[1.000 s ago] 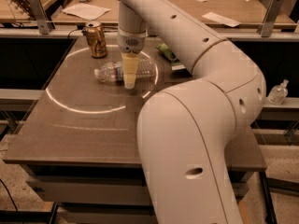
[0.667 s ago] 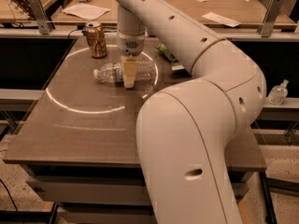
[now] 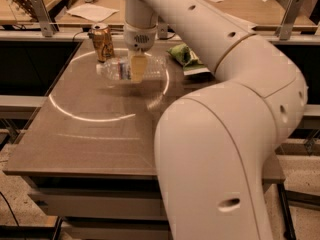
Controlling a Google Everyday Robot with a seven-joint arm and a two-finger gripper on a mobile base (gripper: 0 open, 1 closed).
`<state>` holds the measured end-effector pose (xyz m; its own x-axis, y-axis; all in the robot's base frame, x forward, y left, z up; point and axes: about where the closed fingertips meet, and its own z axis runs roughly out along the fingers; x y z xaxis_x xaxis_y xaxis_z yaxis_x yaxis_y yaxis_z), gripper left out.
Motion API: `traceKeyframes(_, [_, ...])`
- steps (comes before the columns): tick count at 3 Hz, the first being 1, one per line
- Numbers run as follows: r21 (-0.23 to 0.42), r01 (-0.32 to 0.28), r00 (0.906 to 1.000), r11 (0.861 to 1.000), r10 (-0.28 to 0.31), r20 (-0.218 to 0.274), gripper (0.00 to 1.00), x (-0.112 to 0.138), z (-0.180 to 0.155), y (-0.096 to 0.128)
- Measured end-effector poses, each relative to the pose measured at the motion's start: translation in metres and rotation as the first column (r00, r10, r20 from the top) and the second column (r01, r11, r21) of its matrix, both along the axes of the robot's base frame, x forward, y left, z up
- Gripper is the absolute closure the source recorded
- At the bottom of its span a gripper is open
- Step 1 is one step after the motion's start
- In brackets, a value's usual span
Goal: Place water bottle upright
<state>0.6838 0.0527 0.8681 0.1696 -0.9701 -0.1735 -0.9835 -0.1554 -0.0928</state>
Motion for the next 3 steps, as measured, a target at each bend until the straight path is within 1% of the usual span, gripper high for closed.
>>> traceKeyframes(1, [0.145, -0.014, 0.9976, 0.989, 0.004, 0.069, 1.00, -0.018, 0.054, -0.005])
traceKeyframes(2, [0.361, -0.016, 0.9974, 0.932, -0.010, 0.071, 1.00, -0.032, 0.085, -0.006])
traceKeyframes(3, [0.593, -0.022, 0.9988, 0.805, -0.009, 0.048, 1.00, -0.036, 0.098, -0.004])
